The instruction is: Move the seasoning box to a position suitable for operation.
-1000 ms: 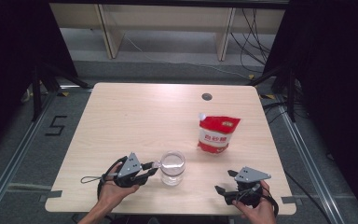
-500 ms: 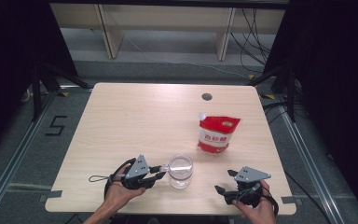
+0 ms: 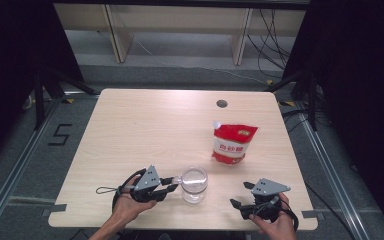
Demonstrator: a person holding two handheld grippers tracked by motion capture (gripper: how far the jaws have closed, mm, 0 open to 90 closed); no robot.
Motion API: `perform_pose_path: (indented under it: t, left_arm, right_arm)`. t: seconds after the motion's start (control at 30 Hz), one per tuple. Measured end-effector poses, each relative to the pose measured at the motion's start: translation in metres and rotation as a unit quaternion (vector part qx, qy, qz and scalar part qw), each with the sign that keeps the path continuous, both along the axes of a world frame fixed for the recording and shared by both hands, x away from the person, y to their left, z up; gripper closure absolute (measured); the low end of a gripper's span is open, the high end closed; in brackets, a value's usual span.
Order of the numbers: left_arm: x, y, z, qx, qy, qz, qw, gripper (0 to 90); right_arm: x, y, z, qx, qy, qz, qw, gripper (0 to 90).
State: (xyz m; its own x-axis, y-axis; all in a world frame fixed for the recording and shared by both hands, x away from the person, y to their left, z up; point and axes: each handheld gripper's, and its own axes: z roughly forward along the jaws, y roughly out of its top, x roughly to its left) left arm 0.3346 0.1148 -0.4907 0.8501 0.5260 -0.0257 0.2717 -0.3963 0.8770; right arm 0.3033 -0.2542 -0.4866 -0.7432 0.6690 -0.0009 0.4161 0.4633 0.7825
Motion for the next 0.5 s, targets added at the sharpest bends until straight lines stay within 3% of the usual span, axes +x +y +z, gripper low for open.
perform_pose_path:
  t: [0.13, 0.17, 0.23, 0.27, 0.33, 0.37, 0.5]
  left_arm:
    - [-0.001, 0.000, 0.003, -0.004, 0.000, 0.013, 0.9999, 64.4]
    - [-0.001, 0.001, 0.004, -0.007, 0.008, 0.011, 0.9999, 53.3]
    - [-0.003, 0.003, 0.008, -0.005, 0.015, 0.007, 0.9998, 47.3]
    - [-0.006, 0.006, 0.013, -0.003, 0.010, 0.019, 0.9998, 43.1]
    - [-0.006, 0.008, 0.017, -0.006, 0.012, 0.017, 0.9998, 40.9]
    - [-0.008, 0.009, 0.020, -0.008, 0.022, 0.023, 0.9994, 37.7]
    - [-0.011, 0.010, 0.029, -0.008, 0.015, 0.014, 0.9998, 35.6]
  right_arm:
    - [0.001, -0.002, 0.000, -0.001, -0.004, -0.003, 1.0000, 24.5]
    - [0.000, -0.002, 0.000, 0.002, 0.005, -0.002, 1.0000, 24.6]
    - [0.001, -0.002, -0.001, 0.000, 0.002, 0.005, 1.0000, 24.5]
    - [-0.001, -0.002, 0.000, -0.002, -0.001, -0.005, 1.0000, 24.5]
    - [-0.001, -0.002, 0.000, -0.004, -0.004, -0.003, 1.0000, 24.5]
    - [-0.001, -0.001, 0.000, -0.006, -0.007, -0.003, 1.0000, 24.6]
    - [0.000, 0.000, 0.000, -0.006, -0.005, 0.003, 1.0000, 24.6]
